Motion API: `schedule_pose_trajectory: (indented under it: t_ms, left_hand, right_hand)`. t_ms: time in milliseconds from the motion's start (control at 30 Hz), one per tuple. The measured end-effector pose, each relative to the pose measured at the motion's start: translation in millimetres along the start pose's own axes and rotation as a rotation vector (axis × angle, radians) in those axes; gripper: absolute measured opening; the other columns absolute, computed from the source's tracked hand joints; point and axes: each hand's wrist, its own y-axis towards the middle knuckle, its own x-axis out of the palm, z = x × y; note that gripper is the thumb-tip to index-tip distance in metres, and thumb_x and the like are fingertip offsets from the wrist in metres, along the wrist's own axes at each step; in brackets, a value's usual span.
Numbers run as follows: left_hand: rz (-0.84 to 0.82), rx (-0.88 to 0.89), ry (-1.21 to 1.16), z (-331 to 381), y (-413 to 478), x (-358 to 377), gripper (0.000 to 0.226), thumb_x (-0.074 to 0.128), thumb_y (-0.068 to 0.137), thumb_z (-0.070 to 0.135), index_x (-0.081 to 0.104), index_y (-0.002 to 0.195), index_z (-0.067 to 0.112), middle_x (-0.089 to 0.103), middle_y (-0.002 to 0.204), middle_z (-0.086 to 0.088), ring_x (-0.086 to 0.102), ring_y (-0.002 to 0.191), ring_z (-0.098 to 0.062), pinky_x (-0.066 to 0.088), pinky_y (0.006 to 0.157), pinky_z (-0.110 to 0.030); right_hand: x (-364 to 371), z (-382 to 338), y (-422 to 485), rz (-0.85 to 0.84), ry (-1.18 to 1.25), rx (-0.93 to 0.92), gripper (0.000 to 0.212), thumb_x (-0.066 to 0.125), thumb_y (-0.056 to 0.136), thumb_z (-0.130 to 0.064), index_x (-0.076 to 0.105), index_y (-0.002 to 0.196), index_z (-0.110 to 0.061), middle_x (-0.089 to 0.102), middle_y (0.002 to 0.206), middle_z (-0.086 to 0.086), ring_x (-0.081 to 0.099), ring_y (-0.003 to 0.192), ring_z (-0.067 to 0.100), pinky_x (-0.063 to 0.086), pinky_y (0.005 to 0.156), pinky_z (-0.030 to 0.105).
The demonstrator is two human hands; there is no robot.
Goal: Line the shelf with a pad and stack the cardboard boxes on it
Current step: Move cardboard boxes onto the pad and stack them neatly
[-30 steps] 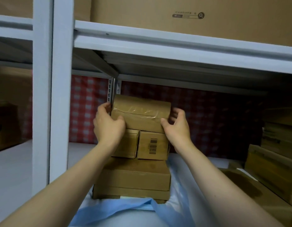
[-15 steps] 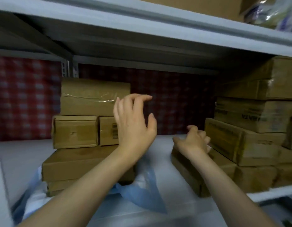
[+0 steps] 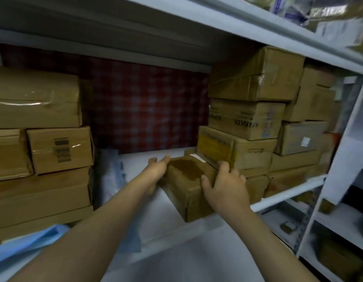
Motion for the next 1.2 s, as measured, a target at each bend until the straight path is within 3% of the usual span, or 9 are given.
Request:
schedule_pose_trajectory:
  t_ms: [100, 200, 400, 500, 667, 800, 1000, 1100, 1200]
  left_hand:
    - [-0.035, 0.026, -0.074, -2.0, -5.8, 6.6, 0.035, 0.032, 0.106, 0.042, 0.056, 0.106, 0.016, 0.061, 0.092, 0.000, 0.053, 0.080, -0.012, 0.036, 0.086, -0.033]
    - [0.027, 0.099, -0.162, 3.5, -21.0, 6.9, 0.033, 0.035, 0.107, 0.036, 0.058, 0.089, 0.020, 0.060, 0.079, 0.000, 0.055, 0.071, -0.014, 0.045, 0.072, -0.033]
    - [0.347, 0.450, -0.231, 24.2, -43.3, -16.7, 0.046, 0.062, 0.058, 0.070, 0.049, 0.095, 0.047, 0.060, 0.116, 0.007, 0.058, 0.113, -0.022, 0.051, 0.097, -0.046]
    - [0.445, 0.632, -0.234, 41.5, -74.8, -31.9, 0.037, 0.065, 0.065, 0.063, 0.046, 0.094, 0.049, 0.056, 0.113, 0.010, 0.055, 0.114, -0.022, 0.051, 0.095, -0.045]
    - [0.603, 0.885, -0.235, 49.0, -123.5, -65.4, 0.030, 0.066, 0.077, 0.044, 0.042, 0.095, 0.044, 0.050, 0.108, 0.011, 0.051, 0.113, -0.023, 0.050, 0.092, -0.046]
    - [0.672, 0.921, -0.265, 39.7, -144.1, -102.1, 0.032, 0.062, 0.075, 0.049, 0.043, 0.099, 0.050, 0.052, 0.116, 0.003, 0.052, 0.115, -0.026, 0.051, 0.091, -0.051]
    - [0.821, 1.002, -0.220, 21.9, -171.7, -156.2, 0.029, 0.052, 0.084, 0.036, 0.050, 0.113, 0.034, 0.052, 0.119, -0.005, 0.053, 0.111, -0.017, 0.049, 0.093, -0.037]
    - [0.895, 0.953, -0.267, 11.5, -180.8, -180.5, 0.027, 0.043, 0.091, 0.037, 0.058, 0.111, 0.026, 0.058, 0.116, -0.004, 0.055, 0.098, 0.001, 0.044, 0.084, -0.017]
    - [1.000, 0.867, -0.276, -3.0, -184.7, -204.4, 0.031, 0.039, 0.093, 0.039, 0.062, 0.106, 0.023, 0.062, 0.113, -0.003, 0.056, 0.096, 0.000, 0.044, 0.086, -0.019]
  right_hand:
    - [-4.6, 8.7, 5.0, -0.033, 0.047, -0.011, 0.058, 0.049, 0.094, -0.050, 0.034, 0.141, -0.020, 0.049, 0.136, 0.010, 0.041, 0.125, 0.032, 0.043, 0.096, 0.039]
    - [-7.7, 10.7, 7.1, -0.019, 0.225, 0.019, 0.051, 0.051, 0.094, -0.045, 0.040, 0.138, -0.022, 0.056, 0.130, 0.005, 0.051, 0.119, 0.028, 0.048, 0.091, 0.037]
    - [-17.0, -1.3, 6.7, 0.149, 0.618, 0.010, 0.034, 0.053, 0.093, -0.046, 0.047, 0.122, -0.029, 0.057, 0.120, -0.001, 0.057, 0.101, 0.020, 0.050, 0.079, 0.037]
    - [-23.6, -13.9, 4.7, 0.239, 0.910, 0.013, 0.034, 0.058, 0.089, -0.049, 0.044, 0.117, -0.037, 0.053, 0.126, -0.002, 0.057, 0.109, 0.019, 0.052, 0.092, 0.046]
    - [-22.8, -53.1, -11.6, 0.058, 1.240, 0.031, 0.058, 0.057, 0.087, -0.058, 0.034, 0.135, -0.033, 0.053, 0.120, -0.003, 0.060, 0.104, 0.017, 0.056, 0.089, 0.046]
    - [-17.6, -89.8, -27.7, -0.111, 1.312, -0.035, 0.085, 0.051, 0.077, -0.070, 0.025, 0.146, -0.028, 0.056, 0.112, -0.009, 0.059, 0.102, 0.009, 0.051, 0.086, 0.034]
    - [-17.5, -138.0, -45.2, -0.177, 1.353, -0.204, 0.055, 0.059, 0.091, -0.042, 0.038, 0.138, -0.022, 0.060, 0.108, -0.009, 0.064, 0.077, -0.011, 0.050, 0.058, 0.009]
    - [-16.8, -162.0, -51.9, -0.212, 1.330, -0.320, 0.063, 0.063, 0.090, -0.037, 0.034, 0.143, -0.022, 0.059, 0.111, -0.012, 0.064, 0.082, -0.013, 0.051, 0.063, 0.009]
    - [-12.4, -187.3, -62.0, -0.251, 1.238, -0.417, 0.064, 0.066, 0.089, -0.038, 0.033, 0.143, -0.026, 0.058, 0.109, -0.017, 0.061, 0.094, -0.005, 0.051, 0.077, 0.015]
